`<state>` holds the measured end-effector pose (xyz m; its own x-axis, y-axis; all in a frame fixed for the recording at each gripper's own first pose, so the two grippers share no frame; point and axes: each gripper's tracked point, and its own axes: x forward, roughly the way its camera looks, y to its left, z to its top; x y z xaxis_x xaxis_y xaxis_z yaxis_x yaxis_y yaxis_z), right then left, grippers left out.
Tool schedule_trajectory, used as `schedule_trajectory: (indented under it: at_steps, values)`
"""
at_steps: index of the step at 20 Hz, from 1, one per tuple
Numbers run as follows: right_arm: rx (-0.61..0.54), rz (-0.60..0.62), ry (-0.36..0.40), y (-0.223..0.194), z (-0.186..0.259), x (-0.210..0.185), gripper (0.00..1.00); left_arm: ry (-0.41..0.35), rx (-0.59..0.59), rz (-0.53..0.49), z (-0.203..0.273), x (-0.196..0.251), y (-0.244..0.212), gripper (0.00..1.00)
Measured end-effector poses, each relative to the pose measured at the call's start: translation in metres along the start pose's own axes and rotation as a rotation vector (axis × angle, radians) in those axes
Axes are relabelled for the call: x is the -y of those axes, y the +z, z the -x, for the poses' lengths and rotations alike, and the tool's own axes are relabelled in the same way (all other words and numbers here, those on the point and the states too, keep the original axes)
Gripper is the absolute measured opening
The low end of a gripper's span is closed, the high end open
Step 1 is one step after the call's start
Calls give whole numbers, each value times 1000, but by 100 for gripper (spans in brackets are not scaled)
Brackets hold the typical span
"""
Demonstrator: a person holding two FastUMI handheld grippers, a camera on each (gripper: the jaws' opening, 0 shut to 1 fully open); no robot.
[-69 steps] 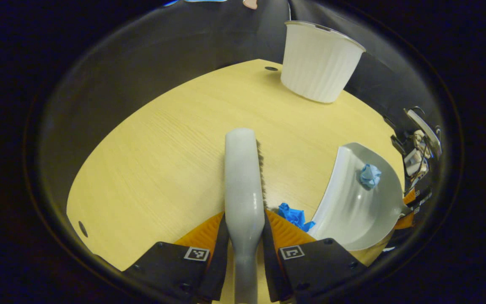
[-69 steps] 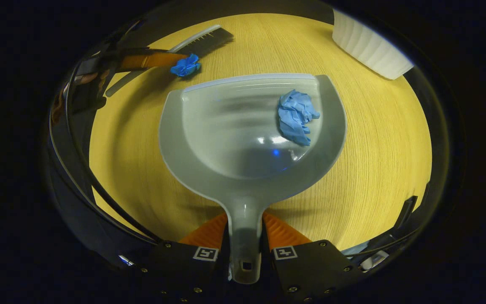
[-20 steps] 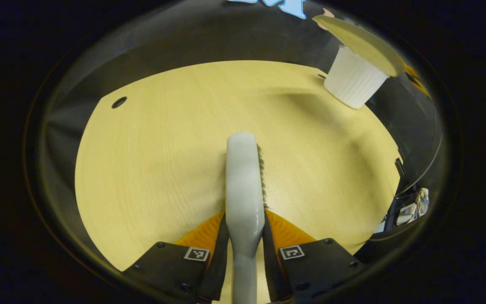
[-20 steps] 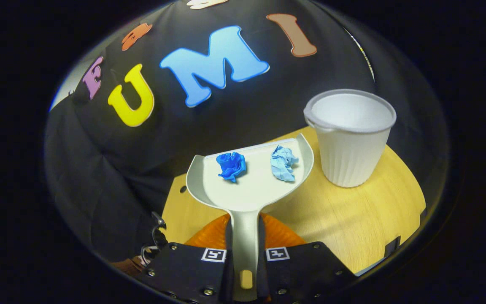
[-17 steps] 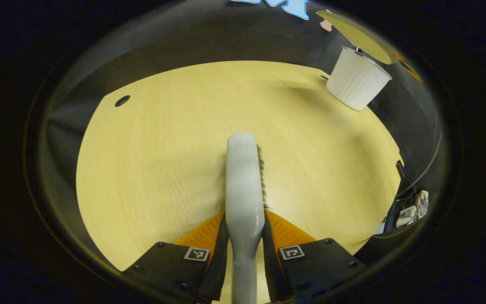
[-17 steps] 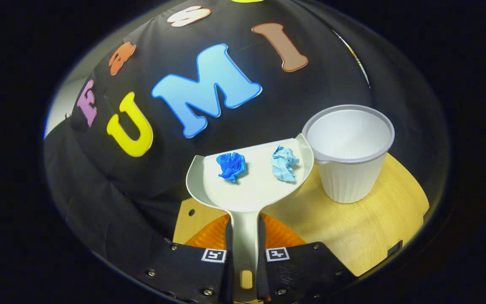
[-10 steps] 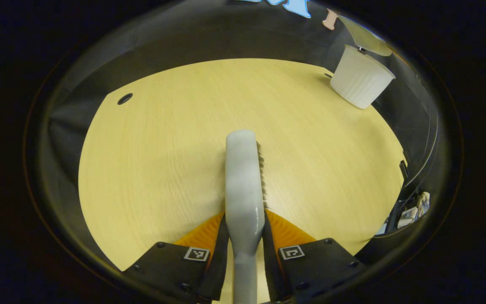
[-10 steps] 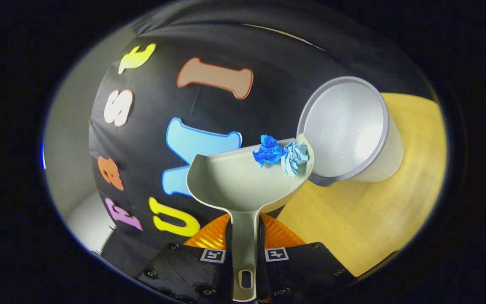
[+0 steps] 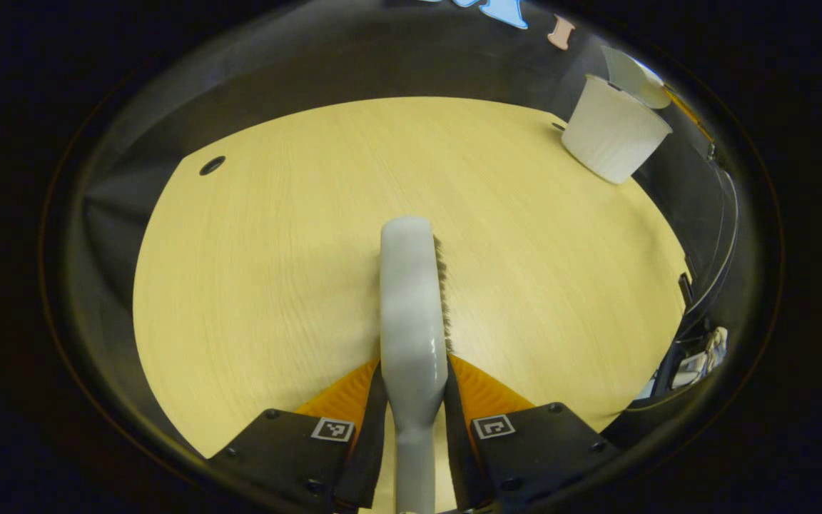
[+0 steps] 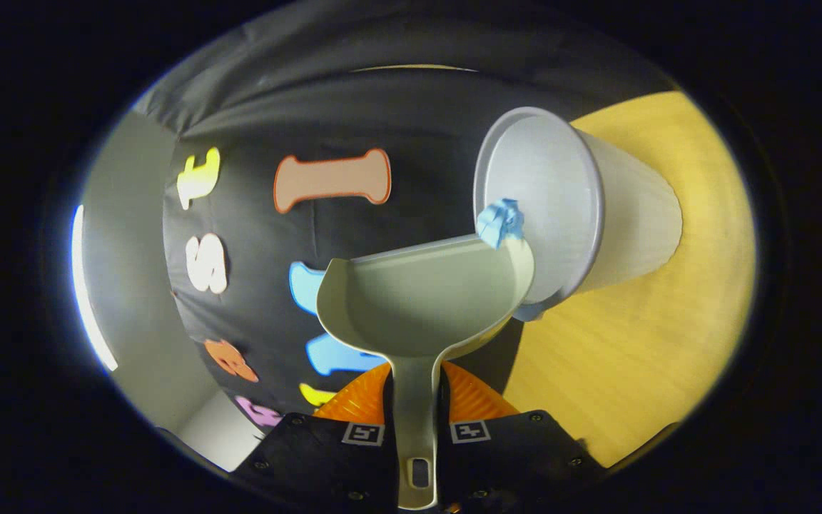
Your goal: Pick up the small broom and dustpan from the desktop, sweep the trash into the dustpan with the broom, and then empty the trash into the garbage bin.
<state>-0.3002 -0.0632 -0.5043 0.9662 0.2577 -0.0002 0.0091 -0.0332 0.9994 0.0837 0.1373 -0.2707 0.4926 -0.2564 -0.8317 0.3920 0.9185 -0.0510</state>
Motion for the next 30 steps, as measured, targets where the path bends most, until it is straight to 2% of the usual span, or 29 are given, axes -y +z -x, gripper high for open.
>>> schedule_trajectory:
  at_steps: [2, 4, 5, 6, 9, 10, 13, 15, 20, 22, 23, 24, 25, 26, 27, 28, 29, 30]
  values:
    - [-95, 96, 21, -30, -4, -2, 19, 12, 1, 14, 6, 6, 9, 49]
    - [-160, 109, 41, -62, -13, -5, 19, 15, 4, 21, 12, 12, 18, 49]
    - [-221, 194, -7, -87, -14, 11, 19, 26, 4, 34, 18, 18, 27, 49]
    - [-298, 342, -124, -119, -7, 59, 19, 45, 1, 52, 24, 24, 36, 49]
    - [-412, 586, -345, -149, 9, 145, 19, 64, 0, 78, 36, 40, 58, 49]
    - [-464, 703, -440, -165, 15, 180, 20, 73, -1, 85, 44, 52, 75, 48]
    - [-554, 879, -591, -179, 40, 243, 19, 92, -9, 90, 61, 75, 109, 47]
    - [-588, 944, -663, -178, 54, 274, 20, 109, -21, 74, 77, 98, 144, 47]
    - [-622, 1010, -721, -178, 73, 314, 19, 124, -31, 70, 114, 157, 231, 49]
    - [-621, 1038, -710, -177, 74, 319, 19, 125, -35, 71, 131, 187, 272, 45]
    - [-621, 1030, -709, -177, 76, 320, 20, 121, -32, 68, 138, 200, 288, 48]
    - [-628, 1019, -709, -179, 77, 323, 23, 122, -25, 63, 148, 216, 312, 53]
    - [-647, 999, -719, -182, 82, 330, 28, 116, -6, 48, 167, 247, 359, 55]
    - [-656, 997, -731, -181, 93, 326, 36, 115, 13, 34, 184, 275, 403, 65]
    - [-642, 1006, -741, -177, 93, 329, 41, 121, 25, 31, 197, 294, 434, 70]
    - [-637, 1002, -725, -177, 93, 322, 41, 128, 38, 32, 207, 308, 457, 69]
    - [-612, 1025, -717, -174, 93, 312, 48, 132, 61, 35, 222, 328, 490, 69]
    - [-588, 1051, -700, -171, 90, 299, 48, 139, 87, 35, 235, 344, 518, 69]
